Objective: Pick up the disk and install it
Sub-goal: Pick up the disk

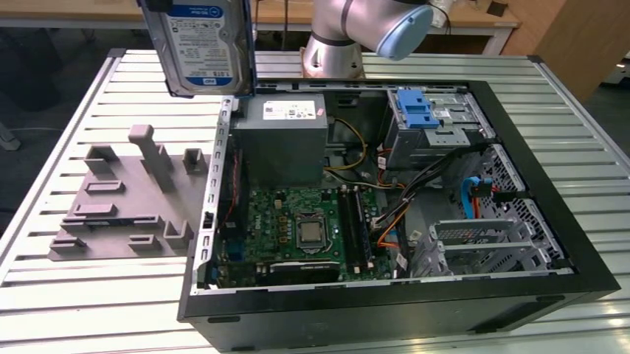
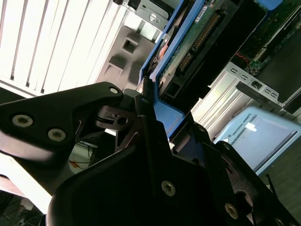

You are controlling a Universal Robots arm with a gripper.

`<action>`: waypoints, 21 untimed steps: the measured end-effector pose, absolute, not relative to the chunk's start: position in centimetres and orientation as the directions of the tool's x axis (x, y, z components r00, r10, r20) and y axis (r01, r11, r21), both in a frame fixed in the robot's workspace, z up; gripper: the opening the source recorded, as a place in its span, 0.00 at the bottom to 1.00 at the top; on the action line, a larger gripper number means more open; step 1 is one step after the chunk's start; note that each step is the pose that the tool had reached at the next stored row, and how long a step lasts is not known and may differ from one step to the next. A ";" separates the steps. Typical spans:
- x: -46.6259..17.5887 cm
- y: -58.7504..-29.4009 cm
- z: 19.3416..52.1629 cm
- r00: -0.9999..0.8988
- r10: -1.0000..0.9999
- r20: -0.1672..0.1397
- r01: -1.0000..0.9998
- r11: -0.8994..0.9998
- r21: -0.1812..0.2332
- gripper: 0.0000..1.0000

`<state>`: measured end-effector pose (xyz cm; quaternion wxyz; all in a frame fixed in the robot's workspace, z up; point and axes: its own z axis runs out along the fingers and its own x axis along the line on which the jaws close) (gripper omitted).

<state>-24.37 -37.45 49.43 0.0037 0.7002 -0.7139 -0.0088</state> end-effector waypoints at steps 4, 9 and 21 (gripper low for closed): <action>-24.3 -37.4 49.4 -0.019 -1.000 -0.007 -1.000 0.019 0.018 0.36; -24.1 -37.4 49.4 -0.019 -1.000 -0.007 -1.000 0.019 0.018 0.36; -23.7 -37.4 49.4 -0.019 -1.000 -0.007 -1.000 0.019 0.018 0.36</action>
